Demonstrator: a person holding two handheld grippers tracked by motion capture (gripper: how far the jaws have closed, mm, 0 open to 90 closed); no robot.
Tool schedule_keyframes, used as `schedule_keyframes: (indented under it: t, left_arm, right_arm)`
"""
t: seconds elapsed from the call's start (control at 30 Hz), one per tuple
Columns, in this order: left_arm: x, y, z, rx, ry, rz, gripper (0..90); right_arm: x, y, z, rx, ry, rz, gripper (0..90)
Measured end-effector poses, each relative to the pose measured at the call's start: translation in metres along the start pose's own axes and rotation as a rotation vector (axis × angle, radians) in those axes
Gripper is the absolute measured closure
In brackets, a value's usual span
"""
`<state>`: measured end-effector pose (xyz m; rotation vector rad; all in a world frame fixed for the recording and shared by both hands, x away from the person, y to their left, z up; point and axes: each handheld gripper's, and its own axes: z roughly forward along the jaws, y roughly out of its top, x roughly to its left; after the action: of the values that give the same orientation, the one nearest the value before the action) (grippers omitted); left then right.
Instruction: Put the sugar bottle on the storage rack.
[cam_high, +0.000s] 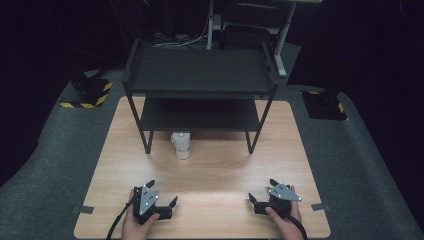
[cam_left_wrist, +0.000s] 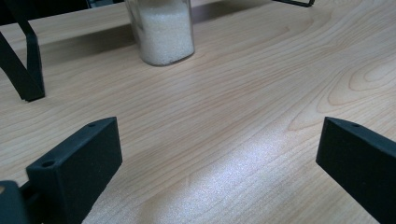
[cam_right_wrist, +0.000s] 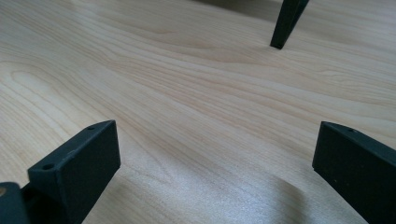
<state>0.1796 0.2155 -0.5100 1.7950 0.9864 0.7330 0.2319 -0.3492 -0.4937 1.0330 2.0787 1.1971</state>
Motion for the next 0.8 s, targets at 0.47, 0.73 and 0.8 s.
schedule_keyframes:
  t: [0.47, 0.73, 0.8]
  left_arm:
    - [0.0034, 0.0005, 0.0009, 0.002, -0.010, -0.031, 0.5]
    - [0.0045, -0.0012, 0.0009, -0.009, -0.013, -0.048, 0.5]
    - [0.0038, -0.0030, 0.0007, -0.020, -0.007, -0.055, 0.5]
  right_arm:
    - [-0.0005, -0.0017, -0.0012, -0.007, 0.007, -0.005, 0.5]
    - [-0.0028, -0.0013, -0.0010, -0.005, 0.018, 0.002, 0.5]
    - [-0.0030, -0.0016, -0.0011, -0.007, 0.018, 0.002, 0.5]
